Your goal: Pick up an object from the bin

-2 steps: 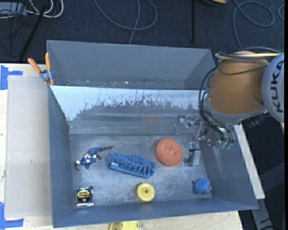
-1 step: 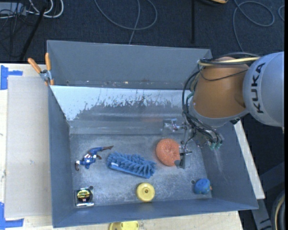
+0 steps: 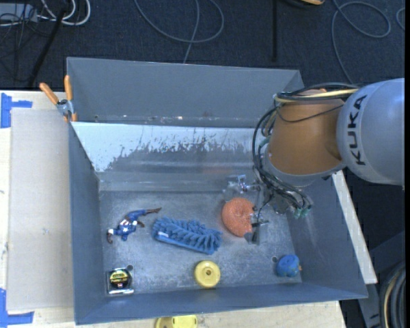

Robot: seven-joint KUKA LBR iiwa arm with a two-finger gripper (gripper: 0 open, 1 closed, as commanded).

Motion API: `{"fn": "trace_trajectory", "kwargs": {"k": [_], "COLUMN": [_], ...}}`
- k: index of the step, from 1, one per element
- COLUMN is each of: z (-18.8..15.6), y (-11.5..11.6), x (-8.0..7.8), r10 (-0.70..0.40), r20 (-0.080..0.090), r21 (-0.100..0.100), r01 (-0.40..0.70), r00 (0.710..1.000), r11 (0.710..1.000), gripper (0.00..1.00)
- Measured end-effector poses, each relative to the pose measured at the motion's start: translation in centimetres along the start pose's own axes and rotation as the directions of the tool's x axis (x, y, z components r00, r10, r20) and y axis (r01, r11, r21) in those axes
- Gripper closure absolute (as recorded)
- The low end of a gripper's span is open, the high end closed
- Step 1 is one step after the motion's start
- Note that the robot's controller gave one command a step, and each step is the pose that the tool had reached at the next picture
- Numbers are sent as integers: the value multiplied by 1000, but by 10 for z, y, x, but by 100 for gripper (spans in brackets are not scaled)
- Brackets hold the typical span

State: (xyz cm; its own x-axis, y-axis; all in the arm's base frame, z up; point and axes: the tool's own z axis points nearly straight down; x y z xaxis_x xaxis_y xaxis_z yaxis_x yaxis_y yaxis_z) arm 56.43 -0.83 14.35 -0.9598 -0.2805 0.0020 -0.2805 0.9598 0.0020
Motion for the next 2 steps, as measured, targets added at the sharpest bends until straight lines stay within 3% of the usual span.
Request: {"fn": "trace_trajectory", "kwargs": {"k": [1,2], "z": [18,41], "y": [-4,-11], "x": [-22,-47], "r10": [200,199], "r20": [3,5], "r21": [1,1], "r01": [-200,-199], "r00": [980,980], "r11": [980,980], "gripper": [0,0]}}
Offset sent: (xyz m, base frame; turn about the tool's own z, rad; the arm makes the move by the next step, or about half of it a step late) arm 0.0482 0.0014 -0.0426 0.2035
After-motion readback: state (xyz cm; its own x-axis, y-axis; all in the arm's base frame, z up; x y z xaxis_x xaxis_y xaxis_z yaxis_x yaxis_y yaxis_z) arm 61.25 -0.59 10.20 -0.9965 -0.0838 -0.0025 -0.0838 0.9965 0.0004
